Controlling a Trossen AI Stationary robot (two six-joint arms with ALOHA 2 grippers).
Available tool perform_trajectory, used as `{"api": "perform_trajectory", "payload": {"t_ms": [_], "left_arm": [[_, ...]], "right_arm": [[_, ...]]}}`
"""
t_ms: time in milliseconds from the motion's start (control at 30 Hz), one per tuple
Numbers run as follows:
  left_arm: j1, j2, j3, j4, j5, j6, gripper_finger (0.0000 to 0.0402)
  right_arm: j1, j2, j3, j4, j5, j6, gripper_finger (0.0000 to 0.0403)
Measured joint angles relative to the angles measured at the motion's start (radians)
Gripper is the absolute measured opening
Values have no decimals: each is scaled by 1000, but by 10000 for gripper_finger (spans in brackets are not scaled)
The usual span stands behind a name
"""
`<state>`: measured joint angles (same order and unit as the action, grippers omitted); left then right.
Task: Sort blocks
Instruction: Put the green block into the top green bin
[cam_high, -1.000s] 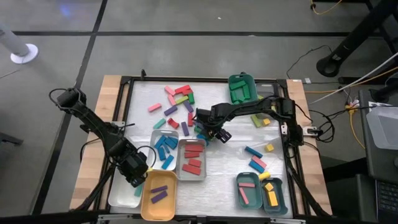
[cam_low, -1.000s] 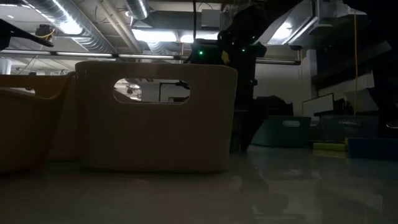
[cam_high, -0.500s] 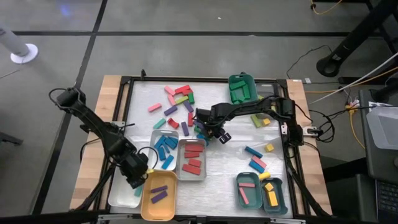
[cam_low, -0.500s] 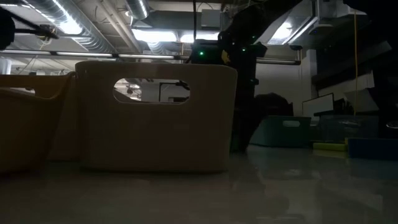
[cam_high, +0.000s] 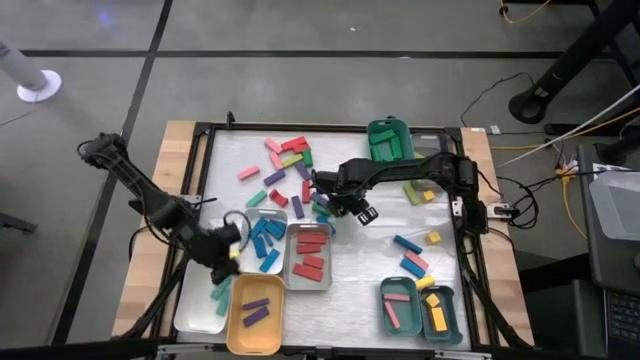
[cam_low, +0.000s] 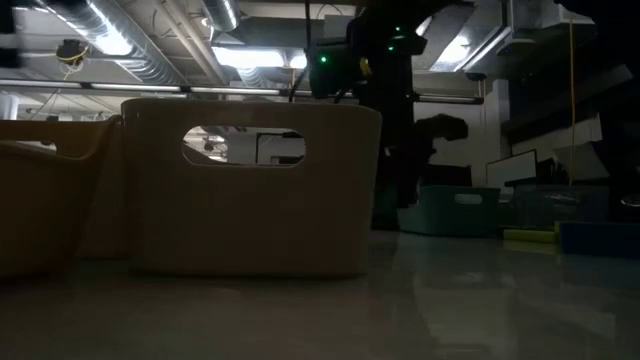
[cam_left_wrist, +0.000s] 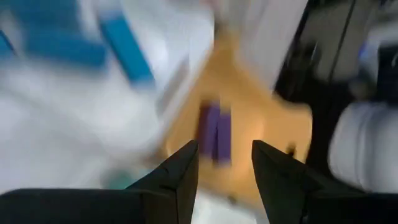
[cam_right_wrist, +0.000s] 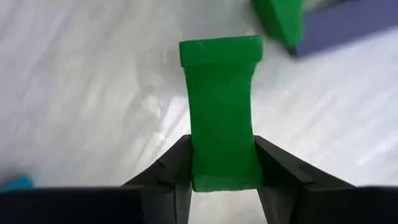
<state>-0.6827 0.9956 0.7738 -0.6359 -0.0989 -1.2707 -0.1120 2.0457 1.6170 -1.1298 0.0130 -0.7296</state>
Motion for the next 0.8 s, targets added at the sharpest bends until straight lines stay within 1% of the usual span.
{"api": "perform_trajectory", "payload": {"t_ms": [133,267,333,400,467,600,700,800], "left_arm": [[47,-64,0,-7,-233,116,136],[104,-101,0,-10,-470,209,136],[133,-107,0,-9,-571,252,136],[166,-107,0,-10,-640,290,136],[202,-105,0,-12,-672,345,136],[295,-103,0,-13,-676,416,136],[379,-104,0,-12,-675,447,136],[469,-100,0,-12,-676,534,136]], "right_arm": [[-2,-12,29,-52,49,0,133],[-16,-29,38,-101,93,5,140],[-39,-50,38,-134,114,29,140],[-69,-74,38,-152,132,56,137],[-107,-99,38,-173,135,76,134],[-204,-170,38,-180,134,98,136],[-297,-202,39,-173,134,98,139],[-400,-214,39,-171,128,107,141]]}}
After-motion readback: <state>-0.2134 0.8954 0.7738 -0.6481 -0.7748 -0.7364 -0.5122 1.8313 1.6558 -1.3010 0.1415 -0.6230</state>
